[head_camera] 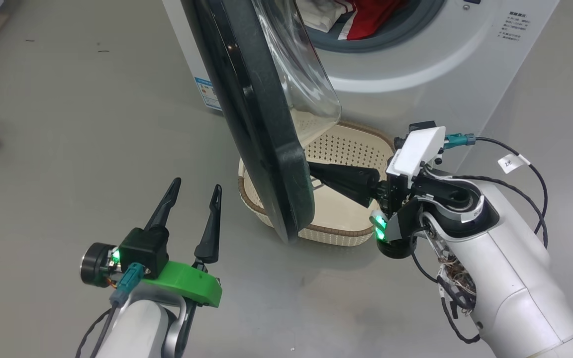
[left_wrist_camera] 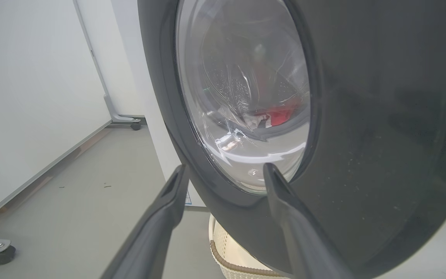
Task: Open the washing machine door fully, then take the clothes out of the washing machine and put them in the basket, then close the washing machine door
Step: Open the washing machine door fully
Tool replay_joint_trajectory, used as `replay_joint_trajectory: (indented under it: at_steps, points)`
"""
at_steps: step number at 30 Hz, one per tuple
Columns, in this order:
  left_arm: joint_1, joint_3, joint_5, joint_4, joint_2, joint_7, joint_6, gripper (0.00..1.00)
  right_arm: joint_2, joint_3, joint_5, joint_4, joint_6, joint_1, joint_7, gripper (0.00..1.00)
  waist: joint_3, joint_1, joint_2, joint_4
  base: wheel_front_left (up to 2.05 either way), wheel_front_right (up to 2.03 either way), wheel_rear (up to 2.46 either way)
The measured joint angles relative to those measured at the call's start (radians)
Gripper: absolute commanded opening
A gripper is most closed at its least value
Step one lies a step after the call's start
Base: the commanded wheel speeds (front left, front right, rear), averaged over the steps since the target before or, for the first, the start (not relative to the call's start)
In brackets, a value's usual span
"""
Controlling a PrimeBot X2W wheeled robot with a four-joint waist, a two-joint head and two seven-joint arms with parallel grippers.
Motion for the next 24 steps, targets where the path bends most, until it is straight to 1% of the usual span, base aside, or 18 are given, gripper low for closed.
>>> replay_joint_trajectory:
  at_steps: [3,5,7,12,15,16,17,20,24]
  points:
    - [0.005,0.010,0.007,0.001,0.000,0.000,0.000,1.00,-0.002,0.028,-0.094,-0.014,0.001,0.000,-0.029,0.00,-0.008,0.0000,0.0000,-0.013,0.00,0.00,0.00]
    - [0.012,0.011,0.007,0.002,0.000,0.000,0.000,1.00,-0.014,0.042,-0.139,-0.025,0.006,0.003,-0.050,0.00,-0.016,0.0000,0.0000,-0.023,0.00,0.00,0.00]
    - [0.016,0.016,0.007,0.007,0.000,0.000,0.000,1.00,-0.050,0.056,-0.204,-0.036,0.040,0.009,-0.088,0.00,-0.025,0.0000,0.0000,-0.034,0.00,0.00,0.00]
    - [0.019,0.048,0.009,0.015,0.003,0.000,0.000,1.00,-0.172,0.085,-0.427,-0.067,0.134,0.021,-0.225,0.00,-0.054,0.0000,0.0000,-0.063,0.00,0.00,0.00]
    - [0.023,0.061,0.017,0.016,0.011,0.000,0.000,1.00,-0.211,0.118,-0.553,-0.084,0.175,0.054,-0.308,0.00,-0.074,0.0000,0.0000,-0.083,0.00,0.00,0.00]
    - [0.026,0.066,0.018,0.016,0.015,0.000,0.000,1.00,-0.223,0.127,-0.594,-0.088,0.183,0.066,-0.336,0.00,-0.081,0.0000,0.0000,-0.090,0.00,0.00,0.00]
    - [0.026,0.066,0.018,0.016,0.015,0.000,0.000,1.00,-0.223,0.127,-0.594,-0.088,0.183,0.066,-0.336,0.00,-0.081,0.0000,0.0000,-0.090,0.00,0.00,0.00]
    - [0.042,0.086,0.021,0.016,0.026,0.000,0.000,1.00,-0.259,0.147,-0.700,-0.100,0.198,0.092,-0.421,0.00,-0.099,0.0000,0.0000,-0.113,0.00,0.00,0.00]
    - [0.062,0.102,0.024,0.017,0.033,0.000,0.000,1.00,-0.286,0.161,-0.812,-0.117,0.197,0.130,-0.531,0.00,-0.122,0.0000,0.0000,-0.148,0.00,0.00,0.00]
